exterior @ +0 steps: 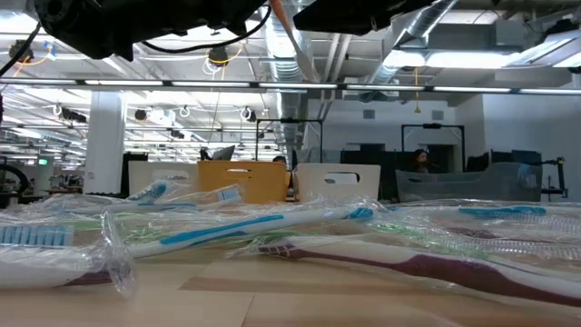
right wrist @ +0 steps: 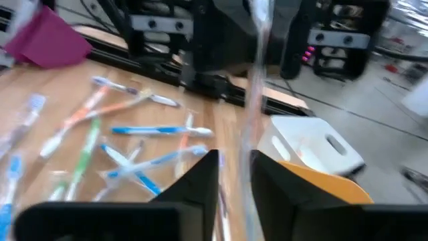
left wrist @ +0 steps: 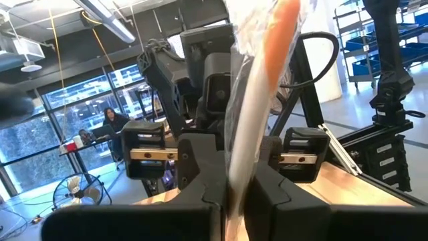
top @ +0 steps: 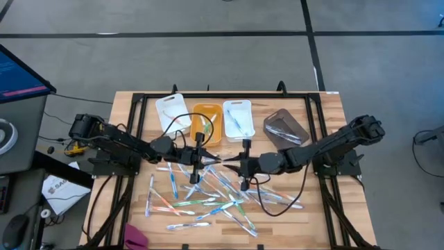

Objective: Pick & Place Toothbrushes
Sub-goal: Put the white orange toothbrush into the left white bin

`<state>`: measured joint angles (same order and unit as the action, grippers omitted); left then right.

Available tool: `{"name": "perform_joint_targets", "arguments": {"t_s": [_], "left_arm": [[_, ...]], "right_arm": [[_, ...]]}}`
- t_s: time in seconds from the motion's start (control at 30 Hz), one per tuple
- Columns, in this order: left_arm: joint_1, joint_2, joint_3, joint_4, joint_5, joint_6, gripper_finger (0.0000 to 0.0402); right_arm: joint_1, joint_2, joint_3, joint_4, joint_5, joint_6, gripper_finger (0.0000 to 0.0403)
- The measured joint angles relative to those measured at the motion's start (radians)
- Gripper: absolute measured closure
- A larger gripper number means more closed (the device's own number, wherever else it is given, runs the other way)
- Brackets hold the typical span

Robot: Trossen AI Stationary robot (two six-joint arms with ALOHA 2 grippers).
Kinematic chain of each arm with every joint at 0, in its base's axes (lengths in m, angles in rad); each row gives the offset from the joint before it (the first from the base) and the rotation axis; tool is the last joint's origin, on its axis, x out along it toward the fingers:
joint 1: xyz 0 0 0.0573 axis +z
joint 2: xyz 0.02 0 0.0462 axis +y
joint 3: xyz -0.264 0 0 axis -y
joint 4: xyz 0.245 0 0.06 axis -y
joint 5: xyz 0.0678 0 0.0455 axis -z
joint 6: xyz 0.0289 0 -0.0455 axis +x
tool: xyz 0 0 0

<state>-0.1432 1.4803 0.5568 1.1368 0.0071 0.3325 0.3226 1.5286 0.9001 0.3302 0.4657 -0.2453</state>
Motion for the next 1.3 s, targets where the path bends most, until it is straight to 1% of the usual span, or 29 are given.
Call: {"name": "perform_joint_targets", "arguments": {"t_s": [0.27,0.37,0.43,0.5,0.63,0.8,0.9,1.0,1.13,1.23,1.3], "left_arm": [[0.0,-0.002,0.0,-0.016,0.0,0.0,0.0387],[0.0,-0.038,0.0,-0.094,-0.003,0.0,0.0387],[0.003,-0.09,-0.001,-0.181,-0.029,0.0,0.0387],[0.003,-0.155,-0.001,-0.269,-0.055,0.0,0.0387],[0.003,-0.312,0.0,-0.461,-0.093,-0.007,0.0387],[0.005,-0.491,0.0,-0.676,-0.161,-0.023,0.0387],[0.006,-0.568,0.0,-0.762,-0.212,-0.023,0.0387],[0.006,-0.617,0.0,-0.818,-0.256,-0.023,0.0387],[0.008,-0.632,0.001,-0.854,-0.319,-0.021,0.0387],[0.024,-0.627,0.04,-0.971,-0.369,-0.018,0.0387],[0.043,-0.609,0.071,-1.027,-0.379,-0.018,0.0387]], "right_arm": [[0.053,-0.005,0.0,-0.021,0.301,-0.005,0.0224],[0.088,-0.005,0.0,-0.047,0.366,-0.065,0.0194],[0.112,-0.005,-0.001,-0.05,0.389,-0.112,0.018],[0.138,-0.006,-0.001,-0.053,0.43,-0.193,0.017],[0.186,-0.006,-0.001,-0.061,0.554,-0.281,0.0164],[0.226,-0.006,-0.001,-0.061,0.728,-0.329,0.0163],[0.239,-0.006,-0.001,-0.061,0.808,-0.341,0.0163],[0.241,-0.006,-0.001,-0.06,0.849,-0.341,0.0163],[0.241,-0.006,-0.001,-0.06,0.866,-0.341,0.0163],[0.239,-0.006,-0.001,-0.06,0.871,-0.341,0.0163],[0.239,-0.006,-0.001,-0.06,0.871,-0.341,0.0163]]}}
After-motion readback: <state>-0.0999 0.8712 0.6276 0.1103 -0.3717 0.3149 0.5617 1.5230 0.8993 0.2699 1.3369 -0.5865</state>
